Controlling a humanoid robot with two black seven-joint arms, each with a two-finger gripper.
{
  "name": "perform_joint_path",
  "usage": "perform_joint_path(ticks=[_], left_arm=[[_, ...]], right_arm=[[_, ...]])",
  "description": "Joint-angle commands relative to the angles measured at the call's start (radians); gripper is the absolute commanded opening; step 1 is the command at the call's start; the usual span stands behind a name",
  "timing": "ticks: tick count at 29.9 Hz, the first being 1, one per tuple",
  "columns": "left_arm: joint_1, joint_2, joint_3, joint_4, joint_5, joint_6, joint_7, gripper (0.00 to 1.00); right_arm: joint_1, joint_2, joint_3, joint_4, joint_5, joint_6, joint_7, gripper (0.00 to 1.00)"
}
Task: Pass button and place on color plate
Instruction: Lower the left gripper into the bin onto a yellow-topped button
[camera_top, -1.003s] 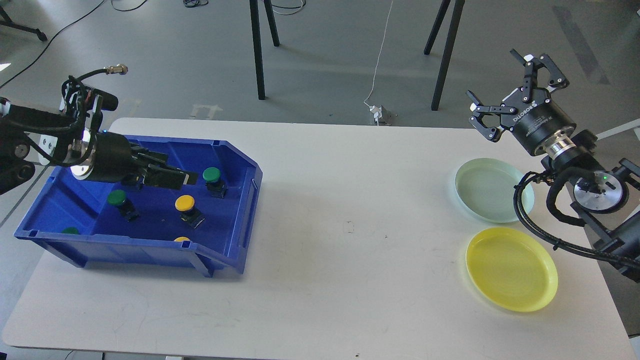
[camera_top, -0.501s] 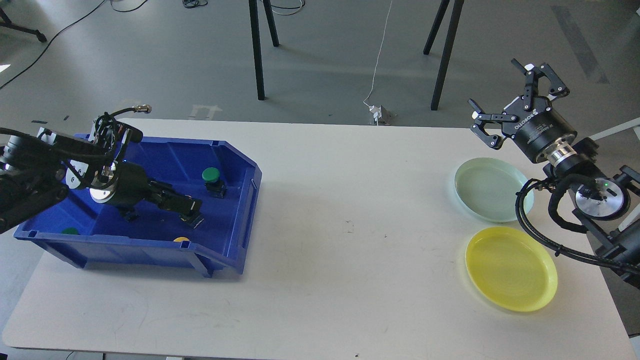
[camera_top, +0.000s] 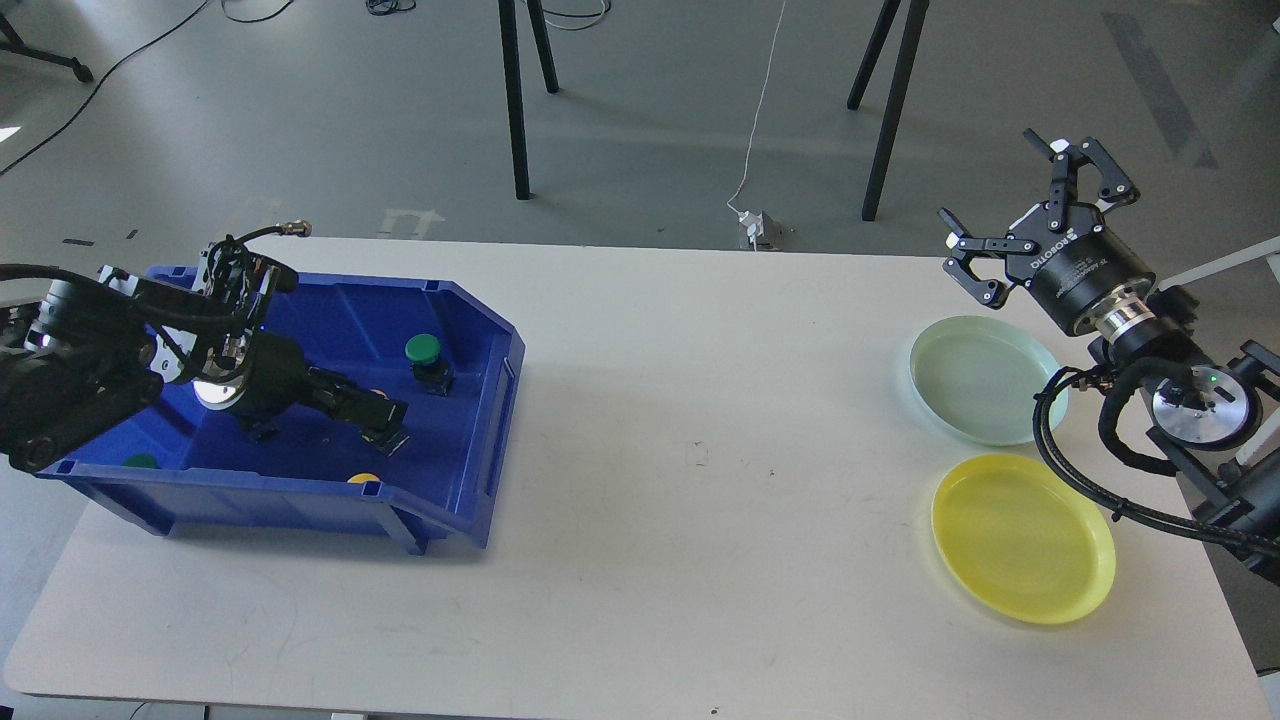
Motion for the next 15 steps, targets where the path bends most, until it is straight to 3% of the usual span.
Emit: perform_joint_path(ticks=[1, 15], left_arm=[[0.016, -0.019, -0.001, 0.033, -0.005, 0.000, 0.000, 0.99], [0.035, -0.062, -0.003, 0.074, -0.011, 0.000, 0.000, 0.97]], right_arm=[[-0.001, -0.001, 0.000, 0.002, 0.000, 0.000, 0.000, 0.99], [-0.011, -0.002, 0.000, 0.000, 0.000, 0.000, 0.000, 0.99]])
